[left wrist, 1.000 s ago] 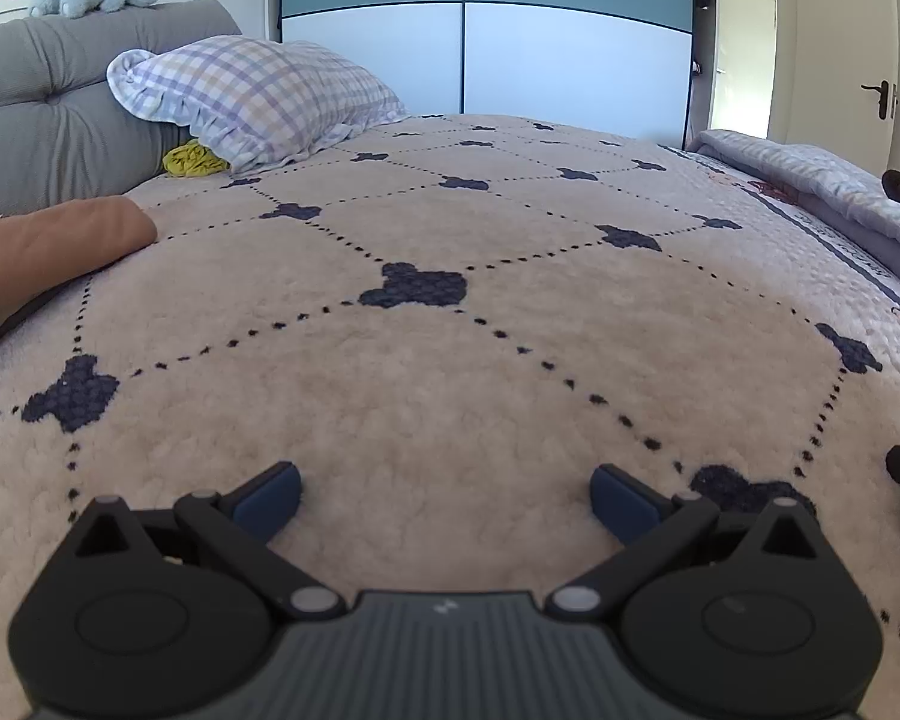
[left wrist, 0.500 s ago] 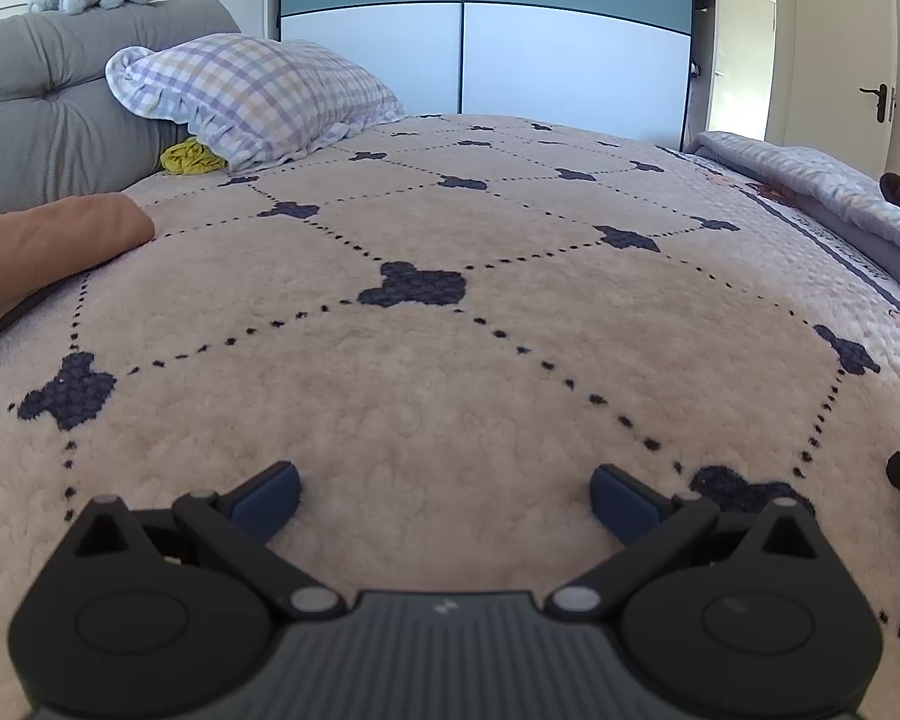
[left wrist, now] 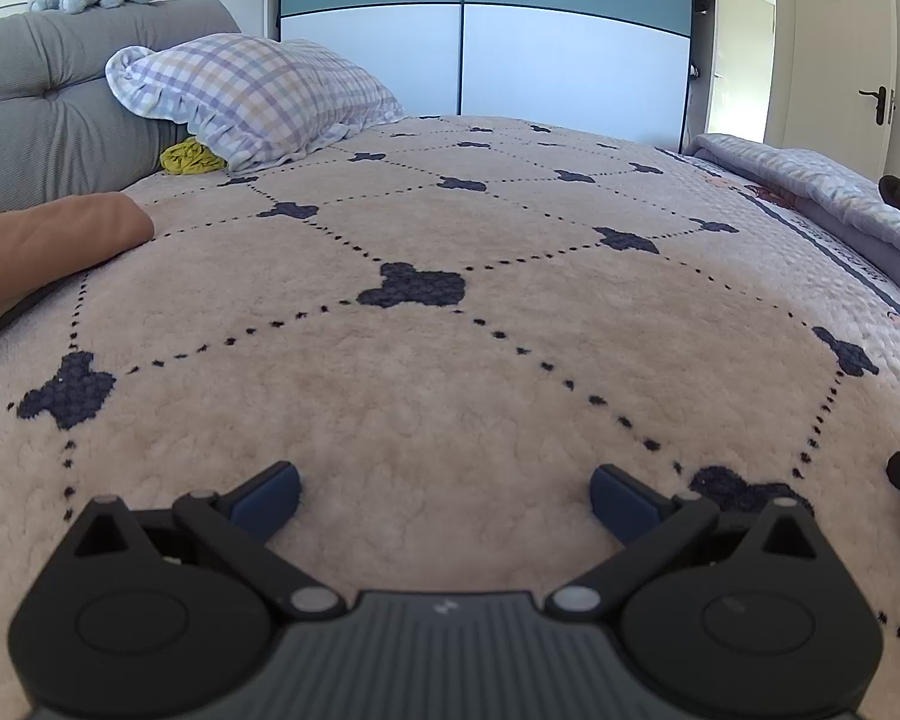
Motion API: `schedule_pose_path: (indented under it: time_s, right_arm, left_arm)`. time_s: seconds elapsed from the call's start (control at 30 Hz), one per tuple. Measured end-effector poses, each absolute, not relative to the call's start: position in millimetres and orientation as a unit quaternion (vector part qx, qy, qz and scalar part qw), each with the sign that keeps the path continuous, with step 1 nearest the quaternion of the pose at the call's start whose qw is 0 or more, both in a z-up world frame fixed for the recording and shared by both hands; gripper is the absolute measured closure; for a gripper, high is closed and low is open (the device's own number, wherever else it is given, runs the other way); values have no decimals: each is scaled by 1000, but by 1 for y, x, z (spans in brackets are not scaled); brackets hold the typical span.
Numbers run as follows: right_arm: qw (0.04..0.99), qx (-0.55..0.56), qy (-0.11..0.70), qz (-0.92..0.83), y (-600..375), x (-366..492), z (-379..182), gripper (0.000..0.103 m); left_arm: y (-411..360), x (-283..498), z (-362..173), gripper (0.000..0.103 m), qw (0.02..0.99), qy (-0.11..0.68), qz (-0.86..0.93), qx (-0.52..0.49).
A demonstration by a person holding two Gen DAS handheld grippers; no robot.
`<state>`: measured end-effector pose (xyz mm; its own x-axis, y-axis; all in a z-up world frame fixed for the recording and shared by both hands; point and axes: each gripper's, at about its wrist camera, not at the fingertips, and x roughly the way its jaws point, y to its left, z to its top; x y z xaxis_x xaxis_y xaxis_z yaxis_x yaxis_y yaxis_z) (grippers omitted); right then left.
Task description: Fold clothes
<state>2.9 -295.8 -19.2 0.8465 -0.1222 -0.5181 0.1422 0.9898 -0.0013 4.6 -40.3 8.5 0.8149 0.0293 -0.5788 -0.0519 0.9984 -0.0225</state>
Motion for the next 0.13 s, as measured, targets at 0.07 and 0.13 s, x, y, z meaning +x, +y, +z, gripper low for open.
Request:
schedule_pose_path:
  time_s: [0.07,0.13]
  right_arm:
    - [961,19,268,-69,-296,3,-19,0]
    - [961,20,268,-69,-296,3,-19,0]
  left_arm:
    - [-41,4,9,0,952,303,21,-18]
    - [-40,4,9,0,952,304,21,-19]
